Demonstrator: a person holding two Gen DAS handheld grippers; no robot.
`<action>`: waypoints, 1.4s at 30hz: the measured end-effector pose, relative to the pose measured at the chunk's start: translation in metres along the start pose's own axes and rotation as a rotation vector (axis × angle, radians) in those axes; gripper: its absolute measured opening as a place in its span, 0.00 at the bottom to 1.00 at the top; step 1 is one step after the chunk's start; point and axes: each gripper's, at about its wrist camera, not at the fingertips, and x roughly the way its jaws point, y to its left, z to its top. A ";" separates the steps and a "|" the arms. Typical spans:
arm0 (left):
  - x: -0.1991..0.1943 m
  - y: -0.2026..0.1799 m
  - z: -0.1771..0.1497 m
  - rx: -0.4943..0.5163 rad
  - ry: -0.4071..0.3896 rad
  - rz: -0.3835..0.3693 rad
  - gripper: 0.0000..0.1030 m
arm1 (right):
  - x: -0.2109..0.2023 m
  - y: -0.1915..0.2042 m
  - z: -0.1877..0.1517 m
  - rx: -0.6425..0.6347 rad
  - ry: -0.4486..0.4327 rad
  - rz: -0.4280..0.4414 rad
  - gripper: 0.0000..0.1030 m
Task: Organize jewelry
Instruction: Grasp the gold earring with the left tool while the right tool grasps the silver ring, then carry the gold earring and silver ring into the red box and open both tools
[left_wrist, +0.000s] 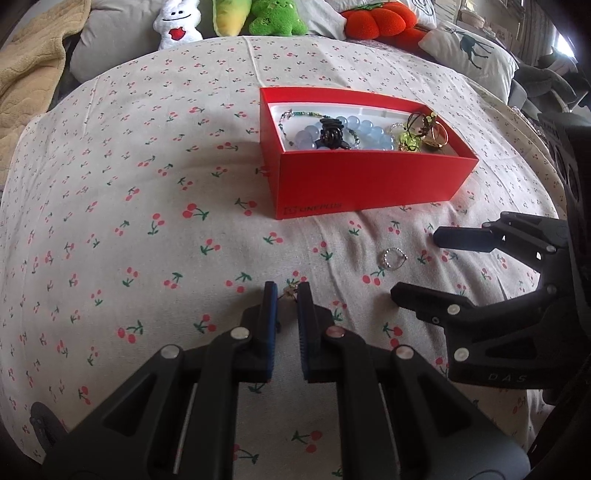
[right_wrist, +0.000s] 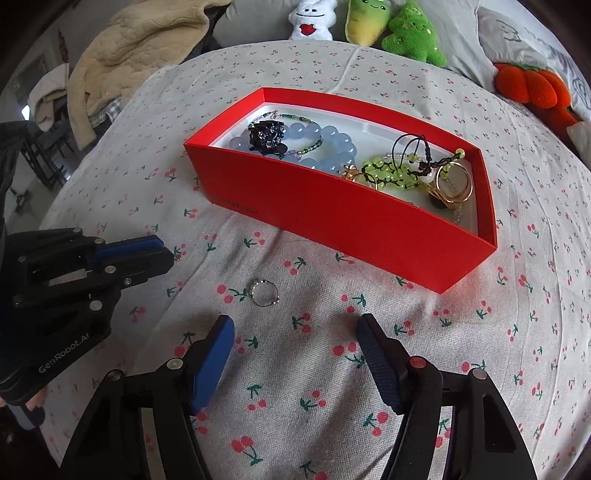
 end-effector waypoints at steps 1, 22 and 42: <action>0.000 0.001 0.000 -0.003 0.002 -0.002 0.12 | 0.001 0.002 0.001 -0.007 -0.004 0.002 0.60; 0.000 0.004 -0.002 -0.021 0.014 -0.018 0.12 | 0.008 0.021 0.009 -0.093 -0.035 -0.002 0.16; -0.008 0.003 0.005 -0.032 -0.009 -0.020 0.12 | -0.023 0.013 0.015 -0.058 -0.079 0.049 0.06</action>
